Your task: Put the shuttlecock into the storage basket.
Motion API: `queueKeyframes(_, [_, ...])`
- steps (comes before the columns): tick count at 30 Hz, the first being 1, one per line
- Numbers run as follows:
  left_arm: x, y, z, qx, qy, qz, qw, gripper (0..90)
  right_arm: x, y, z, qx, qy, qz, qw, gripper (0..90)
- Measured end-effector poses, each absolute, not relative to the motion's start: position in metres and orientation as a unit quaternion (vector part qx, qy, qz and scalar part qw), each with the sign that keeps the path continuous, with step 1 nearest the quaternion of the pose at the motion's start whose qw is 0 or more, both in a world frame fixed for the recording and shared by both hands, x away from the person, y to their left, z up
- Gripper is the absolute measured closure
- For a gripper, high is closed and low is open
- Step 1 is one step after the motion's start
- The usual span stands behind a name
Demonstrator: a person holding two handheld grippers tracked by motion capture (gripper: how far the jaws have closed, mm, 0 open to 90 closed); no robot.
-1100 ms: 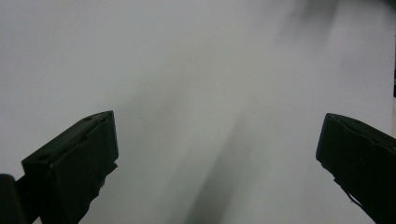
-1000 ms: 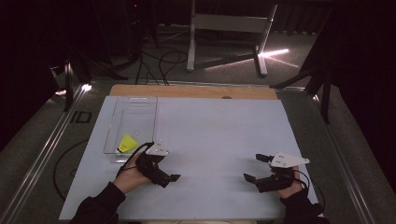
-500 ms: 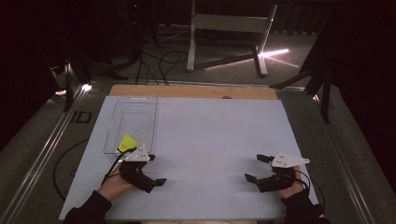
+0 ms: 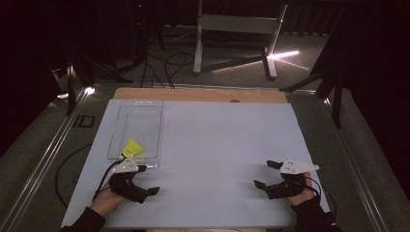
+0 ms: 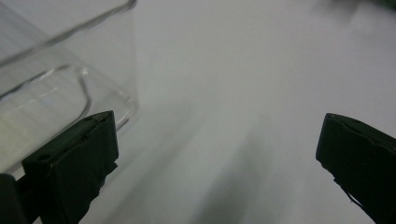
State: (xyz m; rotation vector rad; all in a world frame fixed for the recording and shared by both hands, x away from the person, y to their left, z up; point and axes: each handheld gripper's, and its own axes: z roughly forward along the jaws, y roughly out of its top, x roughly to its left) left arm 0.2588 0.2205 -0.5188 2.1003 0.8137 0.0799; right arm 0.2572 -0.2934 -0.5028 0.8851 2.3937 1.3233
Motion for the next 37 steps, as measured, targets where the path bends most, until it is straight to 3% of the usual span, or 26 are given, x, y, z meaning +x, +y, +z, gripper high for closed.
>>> queueKeyframes(20, [0.25, 0.242, -0.524, 0.801, 0.382, 0.092, 0.451, 0.1, 0.262, -0.299, -0.51, 0.314, 0.82, 0.458, 0.139, 10.4])
queueKeyframes(37, [0.25, 0.234, -0.527, 0.803, 0.369, 0.081, 0.46, 0.1, 0.267, -0.3, -0.515, 0.326, 0.822, 0.447, 0.134, 10.4])
